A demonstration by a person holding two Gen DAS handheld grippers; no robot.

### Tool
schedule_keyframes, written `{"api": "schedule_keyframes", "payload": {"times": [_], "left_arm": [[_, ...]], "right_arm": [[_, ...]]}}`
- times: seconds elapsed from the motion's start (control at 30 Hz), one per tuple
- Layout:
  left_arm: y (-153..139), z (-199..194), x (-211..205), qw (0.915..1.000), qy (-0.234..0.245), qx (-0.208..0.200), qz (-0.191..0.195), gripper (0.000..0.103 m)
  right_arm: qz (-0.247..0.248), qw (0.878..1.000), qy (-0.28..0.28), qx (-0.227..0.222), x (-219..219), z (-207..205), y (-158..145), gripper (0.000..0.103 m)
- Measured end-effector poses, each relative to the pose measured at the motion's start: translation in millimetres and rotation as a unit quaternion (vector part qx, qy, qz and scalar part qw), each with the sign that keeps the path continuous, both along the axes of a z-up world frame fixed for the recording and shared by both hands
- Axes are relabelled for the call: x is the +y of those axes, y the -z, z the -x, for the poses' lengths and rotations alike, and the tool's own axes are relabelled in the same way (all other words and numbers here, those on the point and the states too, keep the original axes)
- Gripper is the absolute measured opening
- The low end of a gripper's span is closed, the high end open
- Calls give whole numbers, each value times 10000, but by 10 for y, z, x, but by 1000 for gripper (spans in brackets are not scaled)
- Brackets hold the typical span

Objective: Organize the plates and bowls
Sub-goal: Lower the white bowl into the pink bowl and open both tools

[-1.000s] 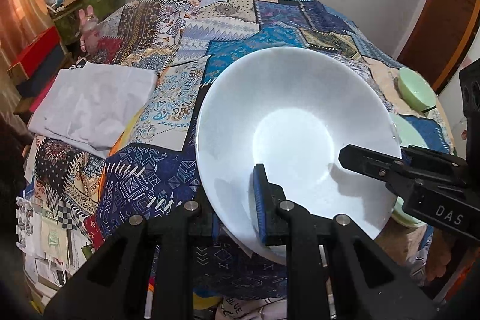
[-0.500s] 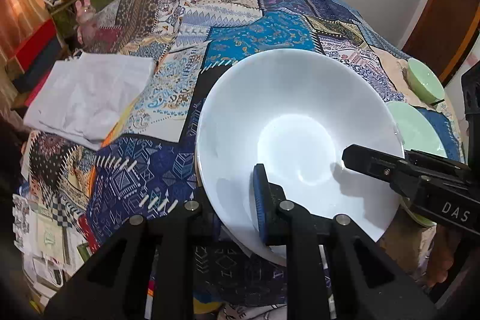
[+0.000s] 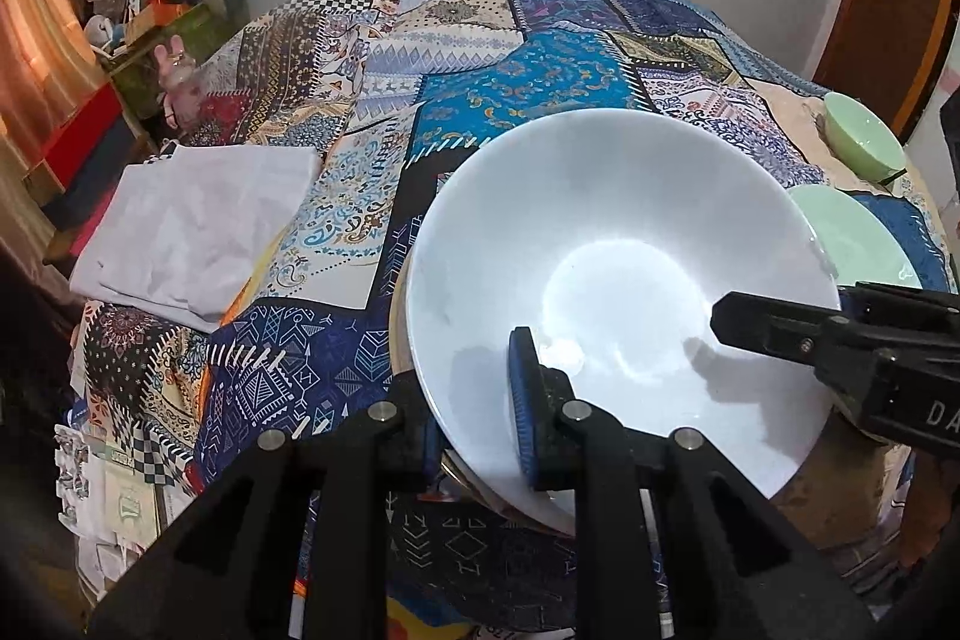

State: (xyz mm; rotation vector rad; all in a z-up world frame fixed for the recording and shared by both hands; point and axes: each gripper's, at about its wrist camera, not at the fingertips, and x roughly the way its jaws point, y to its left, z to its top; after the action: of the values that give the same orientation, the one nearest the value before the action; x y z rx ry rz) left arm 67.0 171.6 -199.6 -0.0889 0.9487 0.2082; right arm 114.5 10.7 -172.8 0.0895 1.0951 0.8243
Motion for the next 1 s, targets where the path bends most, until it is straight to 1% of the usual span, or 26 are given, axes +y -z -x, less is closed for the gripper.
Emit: {"api": "schedule_keyframes", "payload": {"times": [0.1,0.13,0.17,0.2,0.23,0.27,0.4,0.47,0.53,0.6,0.67,0.7,0.77,0.8,0.87,1.0], "left_arm": [[15,-23,7,10000,-41,33,-18,20],[23,-25,13,10000,-64,47,-19,20],[30,-40,16,9999,-85,63,-30,19],[37,-52,15,9999,-99,79,-48,19],[51,-53,16,9999,-101,103,-57,19],[57,-57,19,9999,-120,87,-45,19],[57,-76,-31,9996,-56,113,-258,19],[65,-84,-67,9991,-10,136,-408,24],[77,-109,-136,9982,210,227,-513,43],[82,-131,-216,9971,353,329,-590,51],[68,-143,-251,9967,339,377,-626,53],[53,-147,-242,9971,311,407,-559,53],[29,-152,-190,9982,223,463,-321,53],[14,-151,-152,9985,170,506,-140,53],[-12,-151,-129,9983,125,571,55,53],[-58,-124,-102,9973,48,687,244,53]], "right_arm": [[40,9998,58,-179,-19,25,-57,29],[74,9995,77,-293,-28,34,-78,32],[111,9990,116,-427,-36,47,-101,36],[144,9986,146,-488,-40,52,-110,40],[107,9985,143,-523,-47,53,-111,46],[46,9985,129,-539,-59,49,-105,48],[4,9987,137,-481,-93,19,-78,48],[-21,9989,132,-446,-123,16,-76,48],[-53,9989,149,-434,-135,28,-80,48],[-49,9989,142,-437,-152,51,-87,48],[-92,9989,158,-427,-184,55,-96,49],[-102,9989,167,-417,-195,53,-102,49],[-167,9989,198,-390,-236,49,-119,49],[-188,9989,203,-382,-246,46,-129,49],[-239,9987,242,-388,-285,42,-149,50],[-338,9983,268,-388,-357,41,-189,52]]}}
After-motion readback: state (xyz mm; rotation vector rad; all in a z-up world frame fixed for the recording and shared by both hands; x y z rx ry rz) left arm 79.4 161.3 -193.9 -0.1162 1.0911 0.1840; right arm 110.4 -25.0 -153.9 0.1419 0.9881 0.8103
